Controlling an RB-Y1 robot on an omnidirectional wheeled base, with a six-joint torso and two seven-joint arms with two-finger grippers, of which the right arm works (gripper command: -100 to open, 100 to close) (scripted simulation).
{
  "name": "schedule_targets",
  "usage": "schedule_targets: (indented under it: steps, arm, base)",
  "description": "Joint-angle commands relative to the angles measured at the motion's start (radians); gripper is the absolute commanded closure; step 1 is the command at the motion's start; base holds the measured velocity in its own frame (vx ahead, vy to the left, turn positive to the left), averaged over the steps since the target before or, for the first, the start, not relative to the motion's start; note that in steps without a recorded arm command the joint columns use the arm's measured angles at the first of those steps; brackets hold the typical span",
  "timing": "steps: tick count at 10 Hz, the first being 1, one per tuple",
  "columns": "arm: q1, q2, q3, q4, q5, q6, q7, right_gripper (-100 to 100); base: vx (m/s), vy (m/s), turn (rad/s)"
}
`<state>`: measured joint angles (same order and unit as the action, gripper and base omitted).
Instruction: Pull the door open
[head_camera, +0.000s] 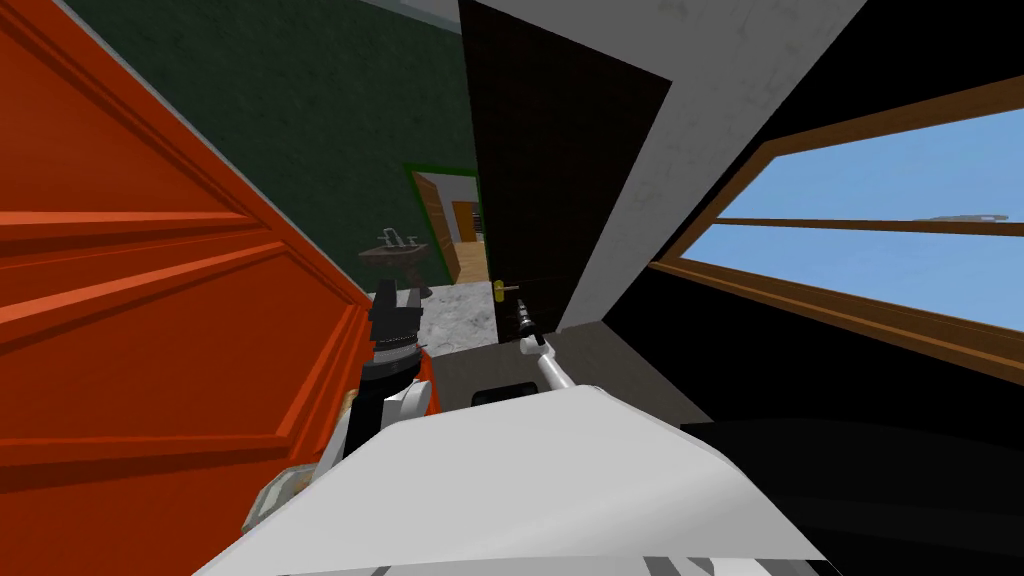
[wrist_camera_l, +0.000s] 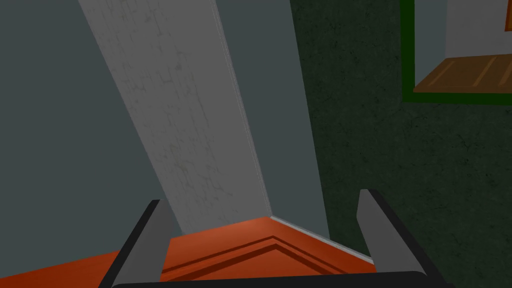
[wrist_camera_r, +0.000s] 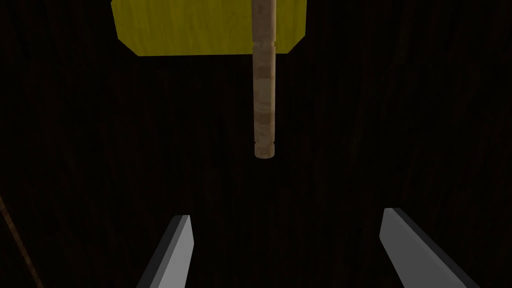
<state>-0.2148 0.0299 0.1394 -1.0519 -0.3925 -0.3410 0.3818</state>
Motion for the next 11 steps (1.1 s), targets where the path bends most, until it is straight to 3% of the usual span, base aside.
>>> schedule_targets:
  steps: [1, 3, 5, 8, 11]
  arm:
    - [0.003, 0.011, -0.008, -0.003, -0.004, 0.000, 0.008, -100]
    - [0.003, 0.011, -0.009, -0.003, -0.005, 0.000, 0.008, -100]
    - [-0.002, 0.000, -0.022, 0.003, -0.006, -0.003, 0.013, -100]
    - [-0.015, -0.027, -0.055, 0.019, -0.009, -0.010, 0.025, -100]
    - [-0.030, -0.050, -0.094, 0.037, -0.014, -0.020, 0.038, -100]
  base:
    - [0.186, 0.111, 0.060]
    - [0.130, 0.110, 0.026]
    - [-0.123, -0.104, 0.211]
    - [-0.209, -0.147, 0.318]
    - [-0.141, -0.028, 0.313]
